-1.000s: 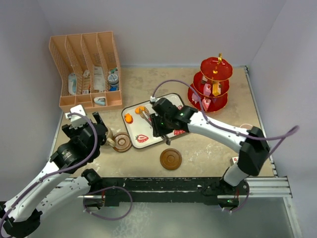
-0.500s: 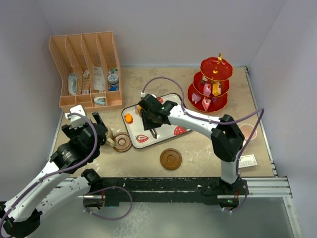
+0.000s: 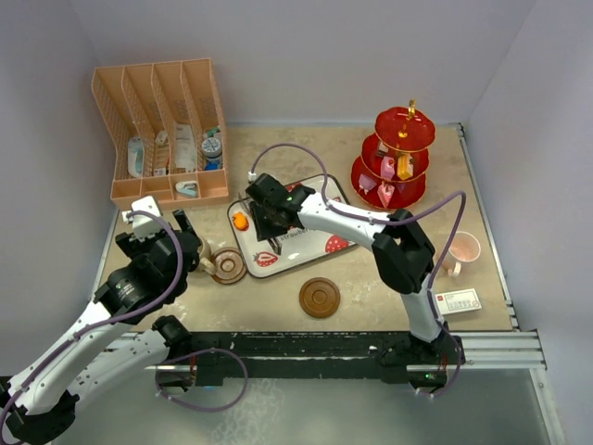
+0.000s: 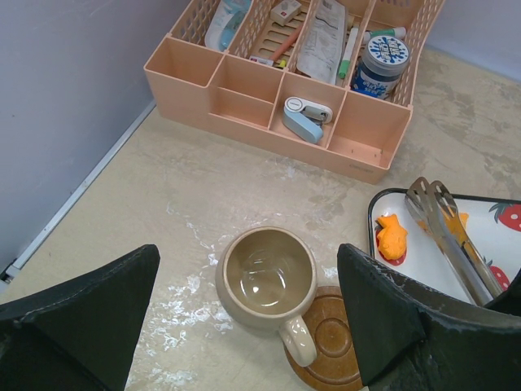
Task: Serve the afternoon tea
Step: Pick up the desert from the tray.
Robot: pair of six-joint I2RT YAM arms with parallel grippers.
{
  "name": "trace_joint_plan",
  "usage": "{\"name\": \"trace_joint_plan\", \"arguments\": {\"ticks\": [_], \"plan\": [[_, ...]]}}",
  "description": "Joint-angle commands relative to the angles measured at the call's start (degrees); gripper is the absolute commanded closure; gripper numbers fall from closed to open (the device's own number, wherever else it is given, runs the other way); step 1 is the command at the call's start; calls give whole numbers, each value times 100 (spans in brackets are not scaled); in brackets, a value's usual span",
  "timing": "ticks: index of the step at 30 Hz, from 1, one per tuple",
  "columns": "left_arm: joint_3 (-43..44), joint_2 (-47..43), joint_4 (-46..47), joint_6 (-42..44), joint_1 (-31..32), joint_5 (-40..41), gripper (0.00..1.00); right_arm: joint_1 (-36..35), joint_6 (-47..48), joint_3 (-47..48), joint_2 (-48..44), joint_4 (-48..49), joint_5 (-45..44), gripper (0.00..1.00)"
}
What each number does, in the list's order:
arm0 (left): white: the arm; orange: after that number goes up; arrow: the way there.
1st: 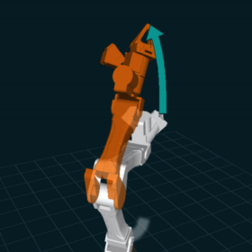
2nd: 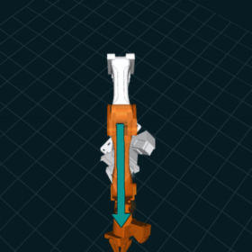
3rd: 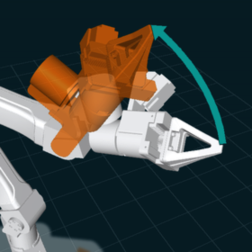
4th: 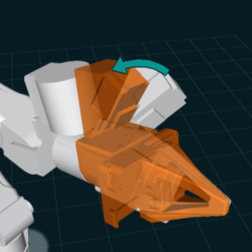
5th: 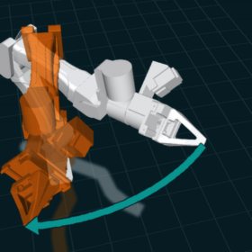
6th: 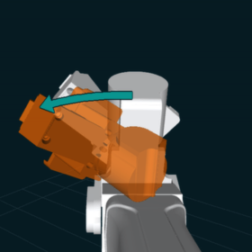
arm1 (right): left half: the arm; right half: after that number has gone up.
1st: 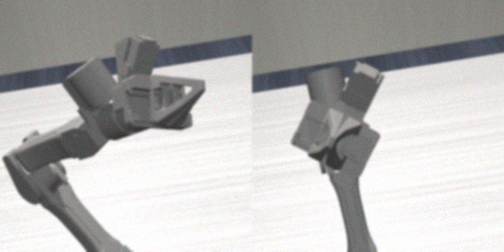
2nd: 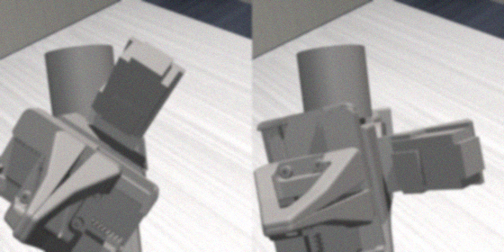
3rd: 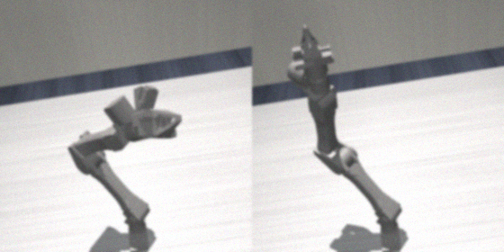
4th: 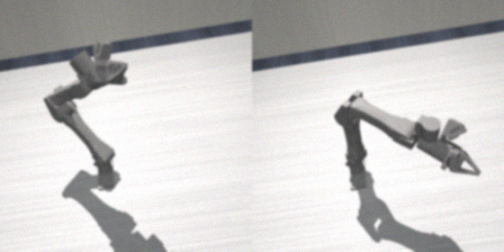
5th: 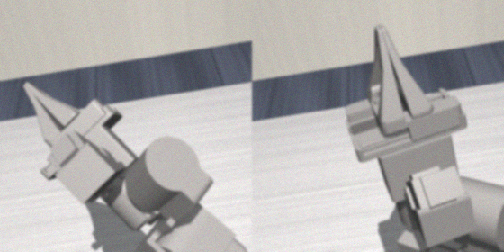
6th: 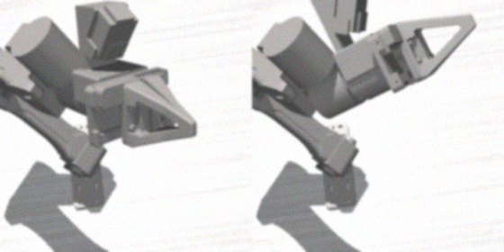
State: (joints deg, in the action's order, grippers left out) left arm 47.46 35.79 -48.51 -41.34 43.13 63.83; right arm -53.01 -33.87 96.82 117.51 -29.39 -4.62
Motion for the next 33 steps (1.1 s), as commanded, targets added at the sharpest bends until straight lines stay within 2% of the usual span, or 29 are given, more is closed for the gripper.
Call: {"name": "trace_joint_plan", "arguments": {"ticks": [1,4,18,23,26,33], "plan": [[184,11,89,4,-12,127,12,-42,130,-43,-114,120,96,65],[184,16,101,-2,-14,118,12,-38,20,-305,-225,77,182,65],[176,33,113,20,-7,65,12,182,-148,-1459,-1347,-394,-910,64],[182,30,109,21,-9,60,12,212,-108,-1682,-1872,-207,-587,64],[175,3,112,21,-7,51,12,246,-146,-1708,-2124,-210,-757,62],[176,7,123,38,-11,15,12,527,564,-1598,-1948,-103,-469,61]]}}
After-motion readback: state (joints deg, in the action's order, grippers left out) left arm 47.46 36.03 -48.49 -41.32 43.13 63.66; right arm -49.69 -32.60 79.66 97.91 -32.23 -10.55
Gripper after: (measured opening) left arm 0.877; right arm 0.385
